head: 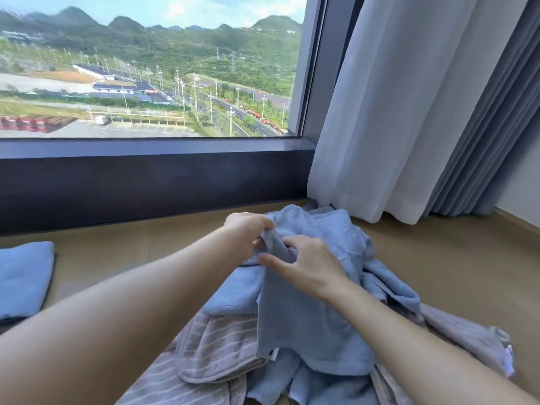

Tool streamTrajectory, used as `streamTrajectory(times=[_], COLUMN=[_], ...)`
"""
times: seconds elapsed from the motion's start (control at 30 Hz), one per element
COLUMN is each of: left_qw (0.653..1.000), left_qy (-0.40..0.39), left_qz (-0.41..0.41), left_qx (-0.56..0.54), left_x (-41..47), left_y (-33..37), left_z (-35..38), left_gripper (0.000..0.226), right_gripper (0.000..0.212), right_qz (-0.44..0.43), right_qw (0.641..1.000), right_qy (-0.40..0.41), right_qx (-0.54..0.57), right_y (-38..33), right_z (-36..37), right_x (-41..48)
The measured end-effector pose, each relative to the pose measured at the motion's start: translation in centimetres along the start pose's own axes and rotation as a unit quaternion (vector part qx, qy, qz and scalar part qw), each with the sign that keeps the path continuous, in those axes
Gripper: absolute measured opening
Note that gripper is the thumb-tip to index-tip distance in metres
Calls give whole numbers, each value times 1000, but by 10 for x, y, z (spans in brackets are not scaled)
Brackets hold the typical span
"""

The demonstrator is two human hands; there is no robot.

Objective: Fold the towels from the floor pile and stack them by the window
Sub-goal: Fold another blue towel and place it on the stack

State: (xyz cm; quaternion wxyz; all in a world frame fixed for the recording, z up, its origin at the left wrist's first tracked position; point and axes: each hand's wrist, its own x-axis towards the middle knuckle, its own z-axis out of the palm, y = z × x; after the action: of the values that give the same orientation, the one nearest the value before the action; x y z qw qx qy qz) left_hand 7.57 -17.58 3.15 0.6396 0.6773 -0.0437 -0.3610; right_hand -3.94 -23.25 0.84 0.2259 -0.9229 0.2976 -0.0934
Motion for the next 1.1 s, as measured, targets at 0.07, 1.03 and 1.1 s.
streamTrajectory(times=[0.07,1.03,1.1], left_qw=[999,949,948], left_qy=[3,41,28], left_qz=[21,288,299], left_qx=[-29,119,106], left_x=[-16,-266,-272], left_y=[21,129,129], left_z=[-16,-312,-318], left_gripper=[20,32,26], right_gripper=[56,56,56], right_qz=[-11,-209,-217], right_qw=[1000,937,925], right_qy=[14,-181,-219], right_qx=[-8,214,221], right_y=[-33,-362,-372], right_z=[0,-71,-72], right_x=[-4,-91,-88])
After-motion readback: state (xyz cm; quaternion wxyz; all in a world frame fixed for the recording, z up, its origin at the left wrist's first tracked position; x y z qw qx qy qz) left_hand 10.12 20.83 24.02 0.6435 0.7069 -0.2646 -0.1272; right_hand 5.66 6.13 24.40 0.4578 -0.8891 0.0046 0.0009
